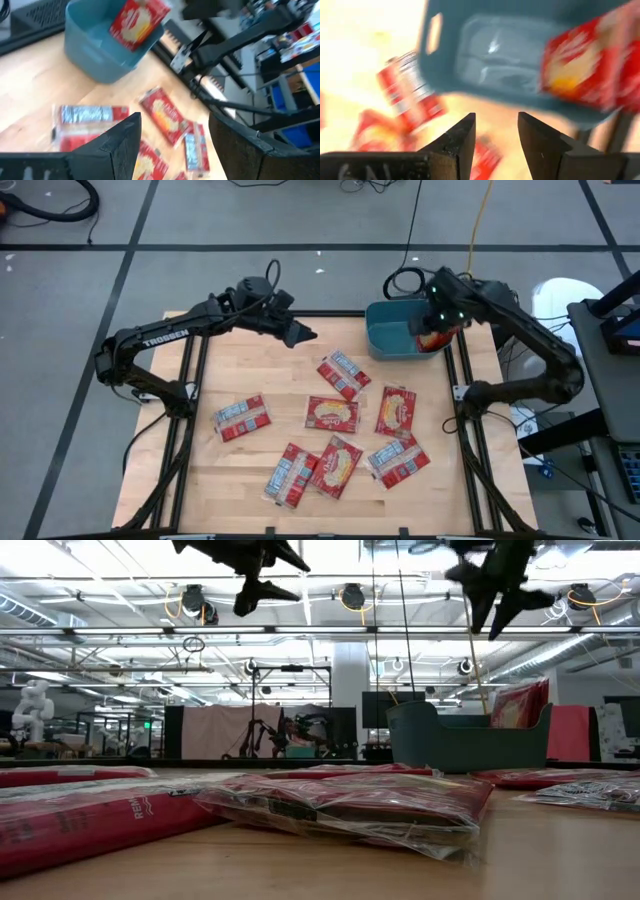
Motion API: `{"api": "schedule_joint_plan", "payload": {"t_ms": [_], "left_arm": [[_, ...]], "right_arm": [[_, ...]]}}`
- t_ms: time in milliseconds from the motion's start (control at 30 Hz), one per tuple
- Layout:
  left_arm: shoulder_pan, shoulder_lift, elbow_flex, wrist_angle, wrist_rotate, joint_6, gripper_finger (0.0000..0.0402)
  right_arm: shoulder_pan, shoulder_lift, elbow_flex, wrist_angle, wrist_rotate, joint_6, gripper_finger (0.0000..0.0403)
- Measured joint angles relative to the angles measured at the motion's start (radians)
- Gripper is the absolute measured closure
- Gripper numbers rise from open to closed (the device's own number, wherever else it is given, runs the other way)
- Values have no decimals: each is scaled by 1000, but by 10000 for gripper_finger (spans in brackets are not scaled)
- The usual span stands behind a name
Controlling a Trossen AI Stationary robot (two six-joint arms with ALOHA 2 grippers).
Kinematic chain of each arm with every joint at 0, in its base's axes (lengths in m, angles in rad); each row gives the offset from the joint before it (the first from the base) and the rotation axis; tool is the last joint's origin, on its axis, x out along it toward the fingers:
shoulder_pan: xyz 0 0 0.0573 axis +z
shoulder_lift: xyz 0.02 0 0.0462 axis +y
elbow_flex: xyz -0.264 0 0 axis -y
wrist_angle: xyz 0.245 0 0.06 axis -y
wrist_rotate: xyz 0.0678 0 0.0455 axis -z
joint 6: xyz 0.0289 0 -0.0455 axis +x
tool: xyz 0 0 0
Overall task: Sort popcorn bags into baskets
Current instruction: Put the popcorn bag into the blue bin
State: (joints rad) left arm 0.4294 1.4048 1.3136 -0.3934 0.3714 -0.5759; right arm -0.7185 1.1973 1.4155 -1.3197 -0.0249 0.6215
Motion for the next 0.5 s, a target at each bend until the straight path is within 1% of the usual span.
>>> {"api": "schedule_joint_plan", "payload": {"t_ms": [133, 267, 333, 433, 500], "left_arm": [[-2, 0, 0, -85, -7, 37, 167], [-5, 0, 0, -166, -30, 82, 167], [-5, 0, 0, -196, -45, 96, 167], [-5, 0, 0, -217, -68, 107, 167], [-5, 0, 0, -216, -70, 99, 167]], "right_arm": [[161, -47, 0, -35, -30, 166, 261], [305, -65, 0, -100, -8, 337, 261], [366, -66, -11, -116, 8, 398, 261], [448, -72, -80, -102, 26, 458, 261], [491, -74, -147, -67, -2, 500, 261]]}}
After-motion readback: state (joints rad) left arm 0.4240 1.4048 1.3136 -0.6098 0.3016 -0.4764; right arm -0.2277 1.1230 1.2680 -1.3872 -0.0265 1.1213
